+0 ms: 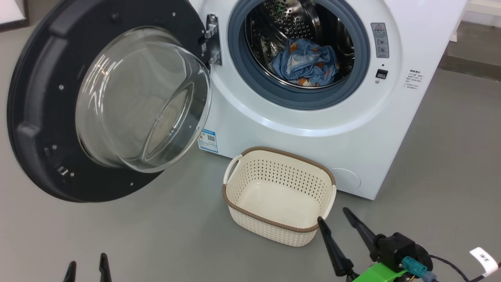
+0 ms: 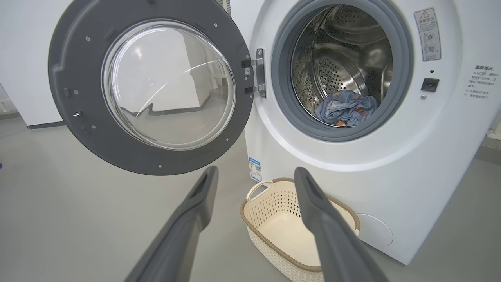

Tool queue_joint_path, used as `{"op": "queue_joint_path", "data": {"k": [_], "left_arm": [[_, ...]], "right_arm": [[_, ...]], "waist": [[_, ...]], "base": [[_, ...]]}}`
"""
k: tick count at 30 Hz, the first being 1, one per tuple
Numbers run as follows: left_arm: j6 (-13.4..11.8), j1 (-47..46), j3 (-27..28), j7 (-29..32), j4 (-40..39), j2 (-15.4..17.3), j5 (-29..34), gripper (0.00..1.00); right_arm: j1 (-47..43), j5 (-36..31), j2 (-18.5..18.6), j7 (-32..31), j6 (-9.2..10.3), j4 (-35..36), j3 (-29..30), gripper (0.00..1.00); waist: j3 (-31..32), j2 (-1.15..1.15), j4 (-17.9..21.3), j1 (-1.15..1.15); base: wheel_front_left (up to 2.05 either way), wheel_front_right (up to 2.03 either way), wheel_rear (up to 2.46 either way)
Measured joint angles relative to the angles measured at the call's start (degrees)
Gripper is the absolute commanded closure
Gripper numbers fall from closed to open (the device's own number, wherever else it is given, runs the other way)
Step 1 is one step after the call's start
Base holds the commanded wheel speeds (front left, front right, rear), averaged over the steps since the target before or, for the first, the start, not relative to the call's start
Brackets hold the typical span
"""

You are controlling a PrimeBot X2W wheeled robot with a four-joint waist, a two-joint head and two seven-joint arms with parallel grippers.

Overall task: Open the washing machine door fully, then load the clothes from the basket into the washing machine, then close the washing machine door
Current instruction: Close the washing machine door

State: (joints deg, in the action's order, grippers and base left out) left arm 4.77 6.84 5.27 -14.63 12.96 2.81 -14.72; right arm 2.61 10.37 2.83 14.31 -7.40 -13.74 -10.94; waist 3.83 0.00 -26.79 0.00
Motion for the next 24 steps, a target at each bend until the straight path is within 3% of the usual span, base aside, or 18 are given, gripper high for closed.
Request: {"op": "queue_joint_path", "data": {"k": [24], "left_arm": [[-0.7, 0.6, 2.0, 0.0, -2.2, -0.1, -0.7, 0.00]], "right_arm": [[1.4, 0.9, 0.1, 0.0, 0.00, -0.9, -1.3, 0.00]], "waist": [[0.4, 0.00, 0.4, 0.00]], "base": [[0.00, 0.00, 0.00]]}}
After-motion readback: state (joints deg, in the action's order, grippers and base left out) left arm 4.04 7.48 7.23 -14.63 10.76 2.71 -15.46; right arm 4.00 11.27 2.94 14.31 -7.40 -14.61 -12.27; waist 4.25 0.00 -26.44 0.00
